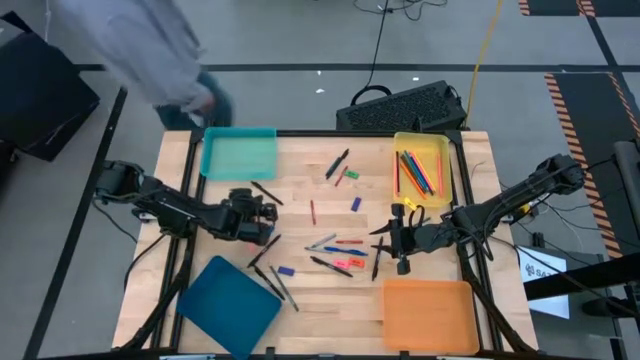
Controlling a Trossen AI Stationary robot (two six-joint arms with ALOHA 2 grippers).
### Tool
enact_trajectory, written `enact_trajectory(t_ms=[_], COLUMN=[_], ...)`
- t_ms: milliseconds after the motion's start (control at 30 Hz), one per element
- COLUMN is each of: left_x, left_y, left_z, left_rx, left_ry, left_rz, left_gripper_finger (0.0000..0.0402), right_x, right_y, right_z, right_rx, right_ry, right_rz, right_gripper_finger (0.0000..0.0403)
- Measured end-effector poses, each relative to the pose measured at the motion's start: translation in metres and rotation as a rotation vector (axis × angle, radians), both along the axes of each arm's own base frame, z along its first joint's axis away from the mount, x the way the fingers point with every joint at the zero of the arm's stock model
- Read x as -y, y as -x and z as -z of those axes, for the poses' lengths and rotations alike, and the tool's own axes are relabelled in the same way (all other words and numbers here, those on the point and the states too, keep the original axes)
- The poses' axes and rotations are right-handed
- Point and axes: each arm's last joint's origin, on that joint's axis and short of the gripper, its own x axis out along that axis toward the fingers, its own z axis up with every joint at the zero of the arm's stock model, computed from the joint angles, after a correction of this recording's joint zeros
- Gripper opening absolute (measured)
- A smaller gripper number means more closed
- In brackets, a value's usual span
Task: Sort crayons/erasers/pens/pencils in bins
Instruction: Put the pink pencil into the yellow bin
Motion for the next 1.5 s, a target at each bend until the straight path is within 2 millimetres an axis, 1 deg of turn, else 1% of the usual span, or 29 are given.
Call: enact_trajectory(t_ms=[67,233,400,533,700,867,967,1100,1200,1367,1500], left_x=[0.0,-0.006,-0.02,-0.032,-0.049,-0.069,-0.078,-0.075,-0.072,-0.064,-0.054], left_y=[-0.007,-0.038,-0.065,-0.086,-0.117,-0.136,-0.148,-0.163,-0.168,-0.169,-0.17], left_z=[0.0,0.001,0.0,0.004,0.008,0.012,0.011,0.01,0.013,0.015,0.015], left_rx=[0.034,0.136,0.229,0.184,0.094,0.062,0.064,0.035,-0.015,-0.061,-0.082], left_ry=[-0.015,-0.078,-0.161,-0.192,-0.229,-0.236,-0.23,-0.248,-0.244,-0.245,-0.257], left_rz=[0.02,0.117,0.196,0.216,0.264,0.264,0.297,0.373,0.419,0.501,0.563], left_gripper_finger=[0.0002,0.0002,0.0001,0.0001,0.0001,0.0,0.0,0.0,0.0,0.0001,0.0013], right_x=[0.0,0.001,0.002,0.002,0.002,0.002,0.002,0.002,0.002,0.002,0.002], right_y=[0.0,0.0,-0.001,-0.001,-0.002,-0.002,-0.002,-0.002,-0.001,-0.001,-0.002], right_z=[0.0,0.0,0.0,0.001,0.002,0.002,0.002,0.002,0.002,0.002,0.002], right_rx=[0.0,0.001,-0.001,-0.003,-0.006,-0.009,-0.014,-0.011,-0.015,-0.016,-0.012], right_ry=[0.003,0.003,0.006,0.006,0.01,0.007,0.01,0.011,0.014,0.023,0.031], right_rz=[-0.001,0.003,0.009,0.01,0.009,0.011,0.011,0.009,0.009,0.004,-0.001], right_gripper_finger=[0.0141,0.0141,0.0141,0.0141,0.0141,0.0141,0.0141,0.0141,0.0141,0.0141,0.0141])
